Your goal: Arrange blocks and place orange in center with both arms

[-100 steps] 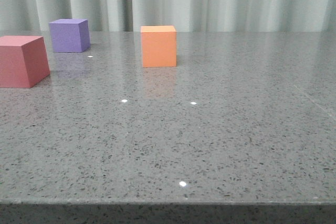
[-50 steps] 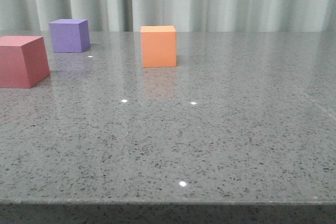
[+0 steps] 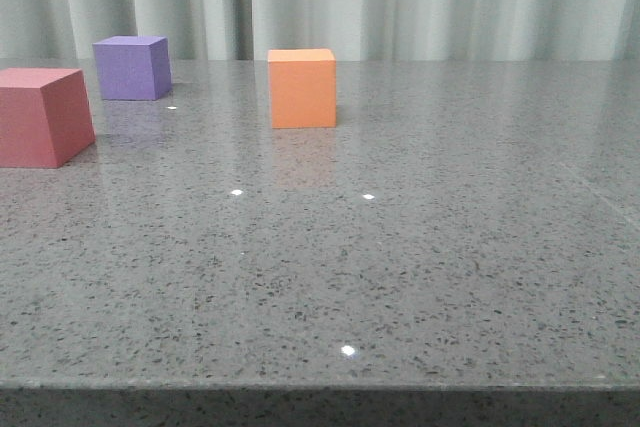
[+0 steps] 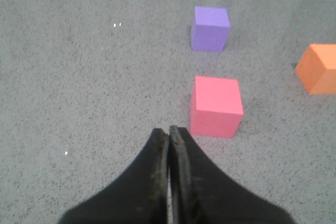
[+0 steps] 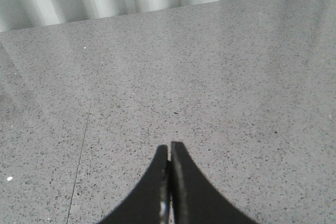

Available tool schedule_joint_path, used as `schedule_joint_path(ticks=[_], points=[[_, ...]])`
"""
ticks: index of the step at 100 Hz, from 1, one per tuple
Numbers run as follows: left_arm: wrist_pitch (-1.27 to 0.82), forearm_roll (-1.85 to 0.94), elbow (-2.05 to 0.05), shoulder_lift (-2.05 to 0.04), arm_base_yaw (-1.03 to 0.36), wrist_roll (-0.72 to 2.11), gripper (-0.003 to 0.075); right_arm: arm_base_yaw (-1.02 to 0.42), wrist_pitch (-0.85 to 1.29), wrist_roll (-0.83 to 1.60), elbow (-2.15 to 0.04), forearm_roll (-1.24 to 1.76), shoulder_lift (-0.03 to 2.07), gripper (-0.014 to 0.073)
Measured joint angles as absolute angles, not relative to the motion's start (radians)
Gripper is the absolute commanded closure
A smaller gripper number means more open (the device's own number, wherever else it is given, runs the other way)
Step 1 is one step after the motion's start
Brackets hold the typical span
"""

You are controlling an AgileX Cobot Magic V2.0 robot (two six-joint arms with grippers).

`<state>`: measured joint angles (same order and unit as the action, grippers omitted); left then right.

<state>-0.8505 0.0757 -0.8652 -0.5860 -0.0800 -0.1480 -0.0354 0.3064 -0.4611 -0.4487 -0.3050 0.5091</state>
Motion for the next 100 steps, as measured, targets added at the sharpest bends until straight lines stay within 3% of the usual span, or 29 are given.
schedule_joint_path(ticks=[15, 22, 31, 46, 53, 79, 100], points=[[-0.855, 0.08, -0.866, -0.603, -0.08, -0.148, 0.0727, -0.035, 0.306, -0.461, -0.449, -0.305, 0.509, 0.0662], [-0.862, 0.082, -0.866, -0.609, -0.08, -0.148, 0.0671, -0.035, 0.306, -0.461, -0.449, -0.305, 0.509, 0.0662], [-0.885, 0.082, -0.866, -0.61, -0.08, -0.148, 0.0519, -0.035, 0.306, -0.461, -0.449, -0.305, 0.509, 0.0662], [-0.925, 0.084, -0.866, -0.611, -0.08, -0.148, 0.0138, -0.035, 0.306, -0.461, -0.449, -0.305, 0.509, 0.0662], [-0.931, 0.084, -0.866, -0.611, -0.08, -0.148, 0.004, -0.035, 0.306, -0.461, -0.449, -0.305, 0.509, 0.0662], [-0.929, 0.053, -0.868, -0.616, -0.08, -0.148, 0.0063, -0.035, 0.306, -0.461, -0.449, -0.305, 0.509, 0.0662], [-0.909, -0.1, -0.921, -0.743, -0.103, -0.144, 0.0063, -0.035, 0.306, -0.461, -0.449, -0.305, 0.509, 0.0662]])
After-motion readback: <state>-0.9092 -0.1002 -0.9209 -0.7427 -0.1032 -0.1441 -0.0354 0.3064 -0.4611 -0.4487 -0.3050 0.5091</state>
